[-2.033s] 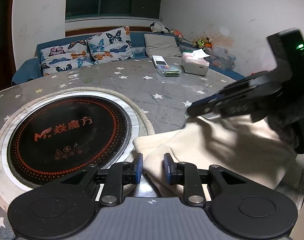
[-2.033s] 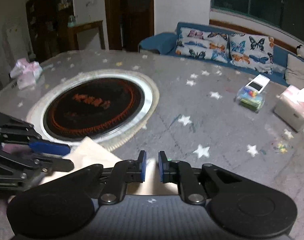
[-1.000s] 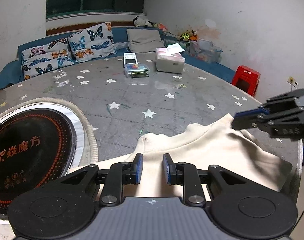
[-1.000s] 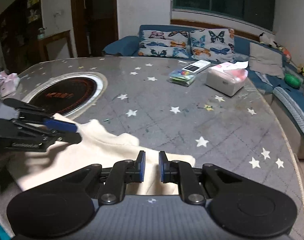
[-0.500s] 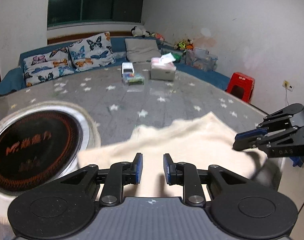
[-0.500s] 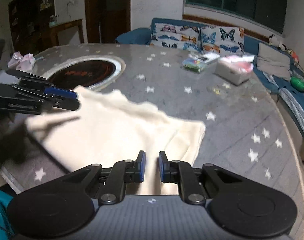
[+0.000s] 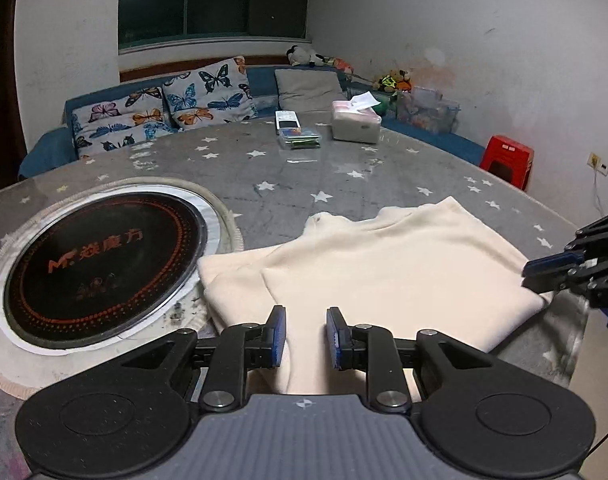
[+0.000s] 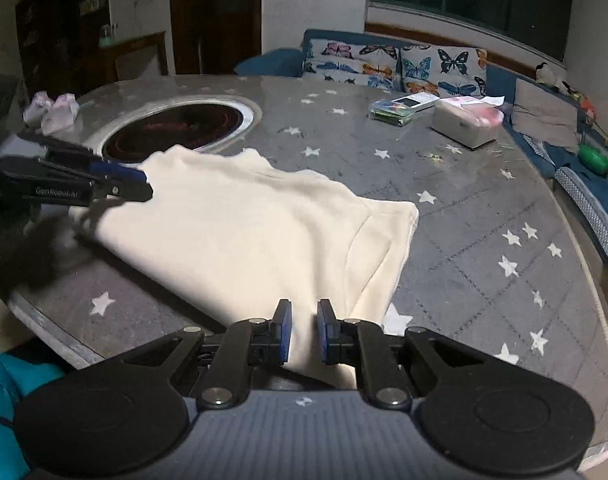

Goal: Fold clothes

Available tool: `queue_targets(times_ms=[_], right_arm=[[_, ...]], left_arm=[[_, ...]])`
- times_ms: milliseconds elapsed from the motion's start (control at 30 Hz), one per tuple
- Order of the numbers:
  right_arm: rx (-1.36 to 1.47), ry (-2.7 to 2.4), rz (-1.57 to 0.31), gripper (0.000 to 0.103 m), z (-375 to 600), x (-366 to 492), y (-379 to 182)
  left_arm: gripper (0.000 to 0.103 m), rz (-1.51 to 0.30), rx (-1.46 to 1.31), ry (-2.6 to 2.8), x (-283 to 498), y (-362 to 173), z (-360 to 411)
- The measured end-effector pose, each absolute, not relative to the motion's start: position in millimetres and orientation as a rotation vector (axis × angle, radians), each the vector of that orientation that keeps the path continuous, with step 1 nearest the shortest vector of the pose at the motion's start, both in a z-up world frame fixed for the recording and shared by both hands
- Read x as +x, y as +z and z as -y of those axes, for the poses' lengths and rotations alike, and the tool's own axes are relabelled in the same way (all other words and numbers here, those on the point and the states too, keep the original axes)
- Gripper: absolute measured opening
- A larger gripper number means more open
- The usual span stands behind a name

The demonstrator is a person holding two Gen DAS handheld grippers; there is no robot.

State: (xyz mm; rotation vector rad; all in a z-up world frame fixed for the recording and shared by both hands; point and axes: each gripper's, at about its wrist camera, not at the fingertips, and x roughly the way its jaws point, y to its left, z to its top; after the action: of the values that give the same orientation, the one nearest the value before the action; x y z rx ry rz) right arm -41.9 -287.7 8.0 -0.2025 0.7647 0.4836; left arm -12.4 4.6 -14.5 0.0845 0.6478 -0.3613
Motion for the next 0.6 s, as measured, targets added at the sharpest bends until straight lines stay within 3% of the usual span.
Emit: queue_targets(times_ms=[200, 600], right_arm=[[-0.106, 0.427, -0.754, 0.012, 311.7, -33.7, 20.7], [-0.008, 0.406, -0.798, 0.011, 307.6, 6.2, -8.4]], left_arm=[[0.025, -0.642, 0.070, -0.350, -17.3, -11.7, -8.8], [0.025, -0.636, 0.093, -0.367, -24.3, -12.5, -2.7]])
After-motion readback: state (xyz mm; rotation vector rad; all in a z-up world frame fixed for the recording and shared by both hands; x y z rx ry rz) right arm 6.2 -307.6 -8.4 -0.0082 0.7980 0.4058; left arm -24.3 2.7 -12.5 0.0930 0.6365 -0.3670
